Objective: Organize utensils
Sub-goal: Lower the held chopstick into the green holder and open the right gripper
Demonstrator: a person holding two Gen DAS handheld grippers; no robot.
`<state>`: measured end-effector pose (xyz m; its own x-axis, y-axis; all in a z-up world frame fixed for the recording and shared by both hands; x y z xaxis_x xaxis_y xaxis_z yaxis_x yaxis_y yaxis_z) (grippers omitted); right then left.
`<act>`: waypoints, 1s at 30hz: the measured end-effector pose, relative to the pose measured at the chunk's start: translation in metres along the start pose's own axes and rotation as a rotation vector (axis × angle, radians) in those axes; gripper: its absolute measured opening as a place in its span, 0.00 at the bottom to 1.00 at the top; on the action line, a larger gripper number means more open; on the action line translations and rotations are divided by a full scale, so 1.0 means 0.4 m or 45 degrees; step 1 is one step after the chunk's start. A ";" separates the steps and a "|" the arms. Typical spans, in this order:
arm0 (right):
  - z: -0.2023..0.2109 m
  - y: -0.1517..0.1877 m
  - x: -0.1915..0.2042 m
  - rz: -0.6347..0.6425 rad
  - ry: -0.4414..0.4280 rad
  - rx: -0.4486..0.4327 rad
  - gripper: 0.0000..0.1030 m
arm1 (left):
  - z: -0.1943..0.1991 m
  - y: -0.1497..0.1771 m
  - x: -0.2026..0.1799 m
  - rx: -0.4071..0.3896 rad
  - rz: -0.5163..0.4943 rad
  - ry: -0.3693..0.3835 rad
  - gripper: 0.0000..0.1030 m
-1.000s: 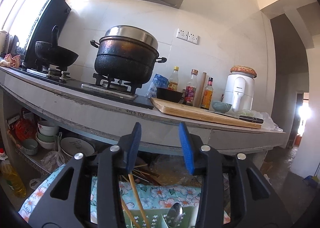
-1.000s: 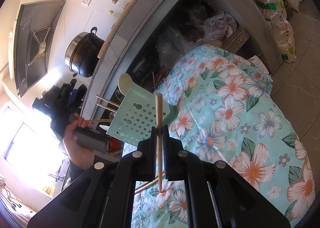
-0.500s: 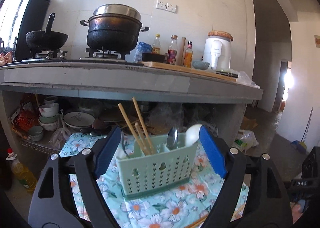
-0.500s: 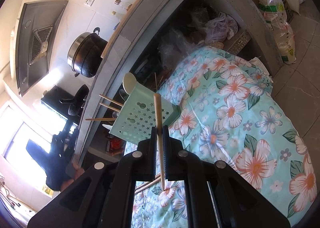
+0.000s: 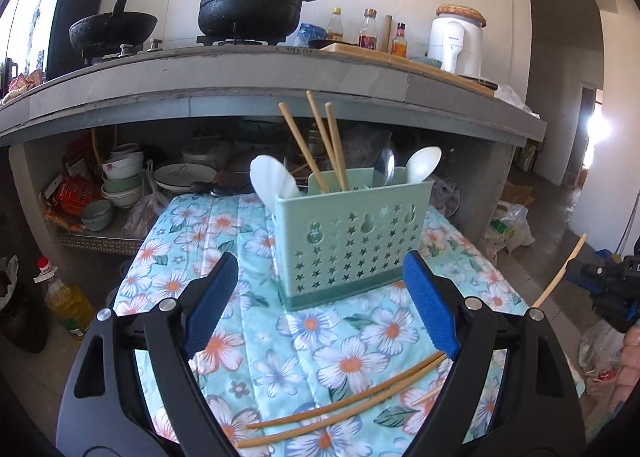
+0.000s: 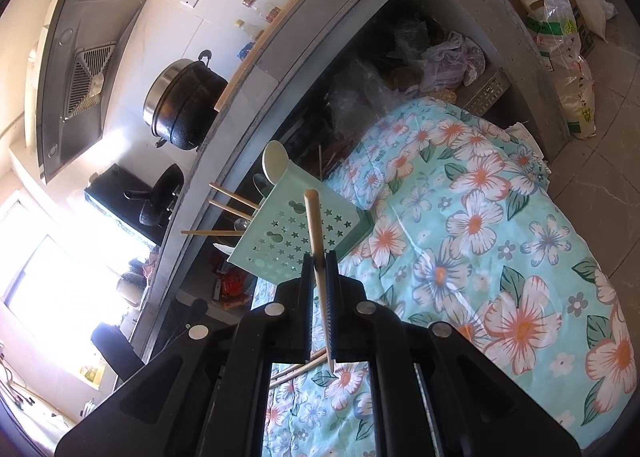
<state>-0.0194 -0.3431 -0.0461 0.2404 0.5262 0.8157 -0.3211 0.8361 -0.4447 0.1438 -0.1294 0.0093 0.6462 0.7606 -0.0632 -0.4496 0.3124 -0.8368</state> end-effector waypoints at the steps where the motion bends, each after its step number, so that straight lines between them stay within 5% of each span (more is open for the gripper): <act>1: 0.000 0.001 0.002 0.003 0.002 -0.001 0.06 | 0.000 0.004 0.004 0.004 -0.004 -0.009 0.78; 22: -0.010 0.011 0.037 0.052 0.028 0.006 0.06 | -0.035 0.048 0.059 0.101 0.023 -0.065 0.80; 30: 0.018 -0.040 0.129 0.259 0.053 -0.058 0.06 | -0.046 0.055 0.075 0.116 0.054 -0.071 0.80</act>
<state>-0.0084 -0.3307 0.0058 0.2128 0.6903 0.6915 -0.3257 0.7174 -0.6159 0.1644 -0.1103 -0.0210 0.5911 0.8040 -0.0648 -0.5317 0.3279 -0.7809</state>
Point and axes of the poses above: each gripper's, at about its wrist camera, not at the fingertips, and z roughly against the way its jaws point, x to its left, y to its underside, the point moved 10 cm from there along -z, roughly the way its jaws point, and after that the axes turned 8 degrees about x, right-handed, at the moved point
